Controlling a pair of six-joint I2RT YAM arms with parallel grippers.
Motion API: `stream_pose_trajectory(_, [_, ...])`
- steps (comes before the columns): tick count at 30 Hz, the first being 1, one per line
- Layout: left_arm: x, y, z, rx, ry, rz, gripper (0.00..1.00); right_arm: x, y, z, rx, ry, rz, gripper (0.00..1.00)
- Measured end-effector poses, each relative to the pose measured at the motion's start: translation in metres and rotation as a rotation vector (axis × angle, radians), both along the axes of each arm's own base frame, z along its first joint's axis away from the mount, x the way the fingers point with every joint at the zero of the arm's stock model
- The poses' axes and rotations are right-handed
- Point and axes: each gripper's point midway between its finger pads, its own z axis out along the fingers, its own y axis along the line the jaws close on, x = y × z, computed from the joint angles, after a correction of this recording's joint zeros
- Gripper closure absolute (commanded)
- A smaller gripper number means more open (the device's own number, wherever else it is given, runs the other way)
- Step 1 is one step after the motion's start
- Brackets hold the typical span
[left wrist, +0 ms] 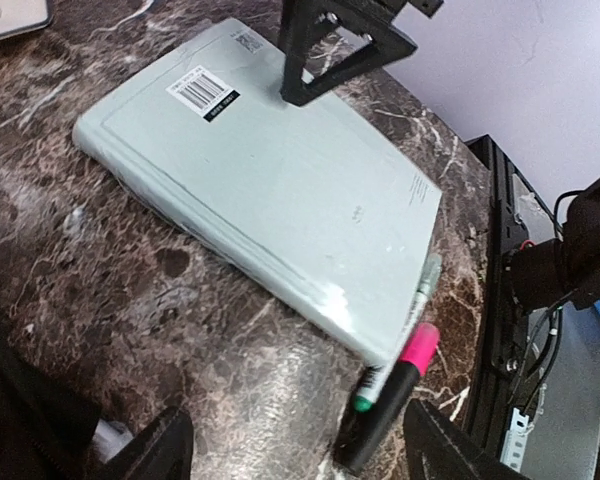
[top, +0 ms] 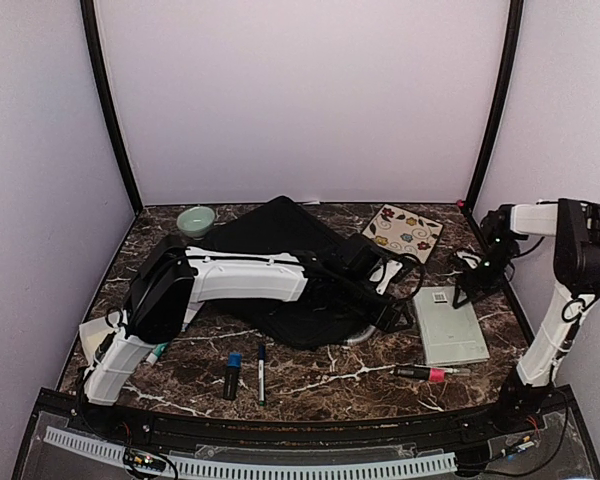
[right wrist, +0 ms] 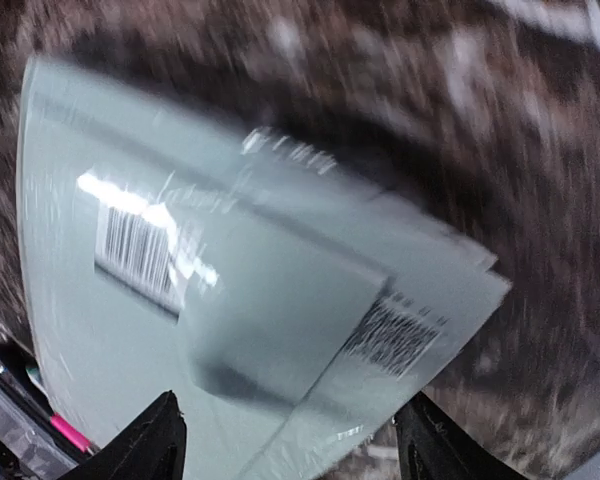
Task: Pack the student bag
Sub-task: Adjust the book at the corner of the board, then move the book to the center of the board.
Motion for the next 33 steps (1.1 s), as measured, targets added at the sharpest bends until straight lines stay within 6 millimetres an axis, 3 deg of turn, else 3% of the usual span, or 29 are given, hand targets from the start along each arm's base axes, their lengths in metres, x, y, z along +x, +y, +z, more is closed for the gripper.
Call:
stream_pose_trajectory(2, [0.002, 0.005, -0.012, 0.028, 0.009, 0.024, 0.25, 0.028, 0.021, -0.002, 0.036, -0.035, 0.025, 0.30])
stream_pose_trajectory(3, [0.003, 0.009, -0.019, 0.045, 0.016, 0.036, 0.25, 0.052, 0.031, -0.005, 0.066, -0.066, 0.021, 0.30])
stream_pose_trajectory(4, [0.003, 0.013, -0.025, 0.060, 0.025, 0.047, 0.25, 0.054, 0.039, -0.006, 0.070, -0.069, 0.039, 0.30])
stream_pose_trajectory(6, [0.004, 0.019, -0.035, 0.084, 0.045, 0.067, 0.25, 0.079, 0.057, -0.006, 0.107, -0.099, 0.049, 0.29])
stream_pose_trajectory(8, [0.005, 0.022, -0.039, 0.094, 0.061, 0.085, 0.25, 0.095, 0.062, -0.001, 0.120, -0.139, 0.042, 0.26])
stream_pose_trajectory(11, [0.006, 0.022, -0.040, 0.087, 0.074, 0.102, 0.26, 0.102, 0.057, 0.016, 0.112, -0.196, 0.030, 0.24])
stream_pose_trajectory(16, [0.007, 0.018, -0.042, 0.045, 0.096, 0.118, 0.31, 0.086, 0.035, 0.063, 0.052, -0.329, 0.029, 0.21])
stream_pose_trajectory(18, [0.005, 0.016, -0.041, 0.027, 0.112, 0.113, 0.32, 0.073, 0.024, 0.072, 0.017, -0.356, 0.038, 0.20])
stream_pose_trajectory(20, [0.003, 0.013, -0.037, -0.001, 0.129, 0.097, 0.32, 0.058, 0.012, 0.066, -0.019, -0.341, 0.045, 0.20])
stream_pose_trajectory(26, [-0.008, 0.001, -0.021, -0.094, 0.183, 0.022, 0.27, 0.002, -0.011, 0.017, -0.071, -0.166, 0.078, 0.20])
stream_pose_trajectory(33, [-0.011, -0.011, -0.039, -0.096, 0.244, -0.006, 0.26, -0.013, -0.012, 0.009, -0.076, -0.152, 0.127, 0.25])
